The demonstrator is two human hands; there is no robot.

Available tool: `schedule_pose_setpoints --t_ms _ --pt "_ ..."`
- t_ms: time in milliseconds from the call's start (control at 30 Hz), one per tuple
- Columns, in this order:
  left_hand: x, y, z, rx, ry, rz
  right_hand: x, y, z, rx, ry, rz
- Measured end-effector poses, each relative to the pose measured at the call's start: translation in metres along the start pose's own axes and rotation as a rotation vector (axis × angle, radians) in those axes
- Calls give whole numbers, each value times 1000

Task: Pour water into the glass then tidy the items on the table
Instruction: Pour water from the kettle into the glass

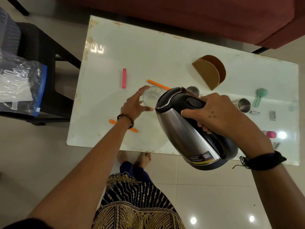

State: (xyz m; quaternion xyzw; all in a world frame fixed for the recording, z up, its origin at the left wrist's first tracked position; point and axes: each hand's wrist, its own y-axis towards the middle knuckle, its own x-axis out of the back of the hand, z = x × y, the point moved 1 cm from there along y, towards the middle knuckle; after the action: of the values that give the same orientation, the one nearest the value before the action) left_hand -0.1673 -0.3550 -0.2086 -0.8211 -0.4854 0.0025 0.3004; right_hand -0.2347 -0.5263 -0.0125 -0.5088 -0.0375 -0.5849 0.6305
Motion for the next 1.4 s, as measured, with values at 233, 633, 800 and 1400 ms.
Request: schedule_pose_setpoints --t_ms 233,633,800,1400 --pt "0 1 0 -15 26 0 0 3 3 -4 2 -3" --pt "-1 1 0 2 19 -1 -5 3 6 -26 7 -2" --pt "0 -1 -2 8 36 -8 -5 2 9 -30 33 -11" --pt "1 -3 -2 16 57 -19 -3 0 11 -30 55 -11"
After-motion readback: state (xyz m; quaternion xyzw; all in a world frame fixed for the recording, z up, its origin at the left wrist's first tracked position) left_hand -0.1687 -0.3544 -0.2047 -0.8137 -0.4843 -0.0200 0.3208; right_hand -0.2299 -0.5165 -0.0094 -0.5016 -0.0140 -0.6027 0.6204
